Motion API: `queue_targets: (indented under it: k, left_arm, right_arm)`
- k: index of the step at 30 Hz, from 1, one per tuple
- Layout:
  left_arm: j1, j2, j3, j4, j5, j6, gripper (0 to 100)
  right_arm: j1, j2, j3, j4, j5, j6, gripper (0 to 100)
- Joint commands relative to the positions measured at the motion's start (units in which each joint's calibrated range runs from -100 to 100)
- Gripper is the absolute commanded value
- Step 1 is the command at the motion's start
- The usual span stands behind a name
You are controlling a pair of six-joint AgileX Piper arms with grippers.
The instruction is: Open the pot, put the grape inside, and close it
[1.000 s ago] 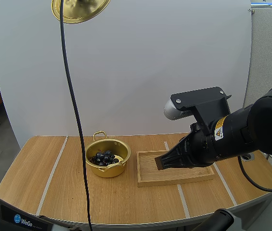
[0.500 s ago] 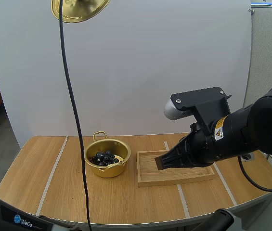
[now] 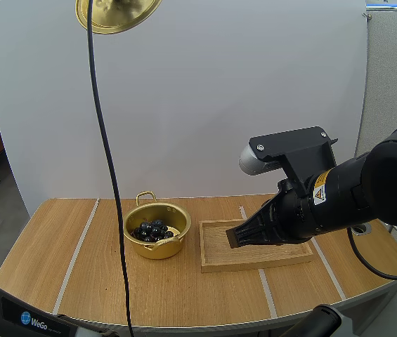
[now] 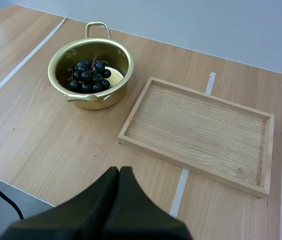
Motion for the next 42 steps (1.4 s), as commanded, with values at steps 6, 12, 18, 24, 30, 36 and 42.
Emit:
queue_targets:
  k: [6, 12, 18, 24, 30, 36, 42]
  left_arm:
    - [-0.14, 0.39, 9.64, -0.96, 0.0, 1.68, 0]
    - [-0.14, 0.35, 20.65, -3.78, 0.0, 3.12, 0]
    - [-0.14, 0.35, 29.91, -6.53, 0.0, 4.38, 0]
    - [-0.14, 0.35, 38.48, -7.79, 0.0, 6.46, 0]
    - [-0.14, 0.35, 46.43, -8.33, 0.0, 7.79, 0]
    - [-0.14, 0.47, 53.57, -9.88, -2.32, 12.36, 0]
    - [-0.14, 1.45, 57.78, -9.9, -7.3, 13.75, 0]
  right_arm:
    - [-0.07, -0.54, 0.21, 0.17, 0.0, -0.12, 0]
    - [-0.07, -0.54, 0.21, 0.17, 0.0, -0.12, 0]
    - [-0.07, -0.54, 0.21, 0.17, 0.0, -0.12, 0]
    - [-0.07, -0.54, 0.21, 0.17, 0.0, -0.12, 0]
    - [-0.07, -0.54, 0.21, 0.17, 0.0, -0.12, 0]
    - [-0.07, -0.54, 0.21, 0.17, 0.0, -0.12, 0]
    - [-0.07, -0.54, 0.21, 0.17, 0.0, -0.12, 0]
